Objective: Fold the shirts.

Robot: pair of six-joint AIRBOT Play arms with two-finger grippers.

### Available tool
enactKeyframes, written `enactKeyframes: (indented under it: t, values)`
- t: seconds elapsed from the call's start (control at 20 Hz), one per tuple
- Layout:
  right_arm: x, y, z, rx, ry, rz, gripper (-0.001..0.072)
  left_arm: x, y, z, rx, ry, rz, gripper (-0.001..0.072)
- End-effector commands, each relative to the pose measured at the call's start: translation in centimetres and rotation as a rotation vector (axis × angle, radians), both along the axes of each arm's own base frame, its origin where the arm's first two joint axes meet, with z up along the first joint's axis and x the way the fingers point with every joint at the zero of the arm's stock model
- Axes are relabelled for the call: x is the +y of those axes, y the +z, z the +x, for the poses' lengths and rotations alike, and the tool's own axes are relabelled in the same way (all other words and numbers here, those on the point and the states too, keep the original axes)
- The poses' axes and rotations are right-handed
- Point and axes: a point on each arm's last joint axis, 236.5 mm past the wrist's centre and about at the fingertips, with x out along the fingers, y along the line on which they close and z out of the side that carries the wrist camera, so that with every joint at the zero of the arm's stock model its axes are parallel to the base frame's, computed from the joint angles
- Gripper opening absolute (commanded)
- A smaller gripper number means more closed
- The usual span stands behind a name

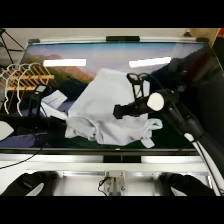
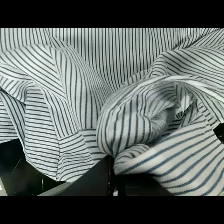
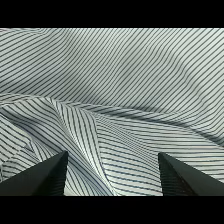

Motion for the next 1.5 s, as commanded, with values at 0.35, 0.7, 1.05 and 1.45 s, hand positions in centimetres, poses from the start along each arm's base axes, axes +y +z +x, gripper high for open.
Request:
enactKeyframes:
  t: [0.35, 0.7, 1.05, 1.45]
  values:
    - [4.2, 0.4, 0.1, -0.082, 0.034, 0.058, 0.0679, 1.5, -4.0, -4.0, 0.127, -0.019, 0.056, 0.0055]
    - [8.4, -2.7, -6.5, 0.083, 0.269, 0.063, 0.0679, 3.4, -11.7, -8.2, 0.292, -0.019, 0.128, 0.0055]
    - [9.8, -4.3, -9.2, 0.086, 0.399, 0.017, 0.0679, 3.2, -11.7, -7.5, 0.264, -0.009, 0.115, 0.0055]
    - [13.2, -8.0, -8.8, 0.097, 0.405, 0.066, 0.0676, 3.0, -11.6, -7.1, 0.250, -0.004, 0.108, 0.0056]
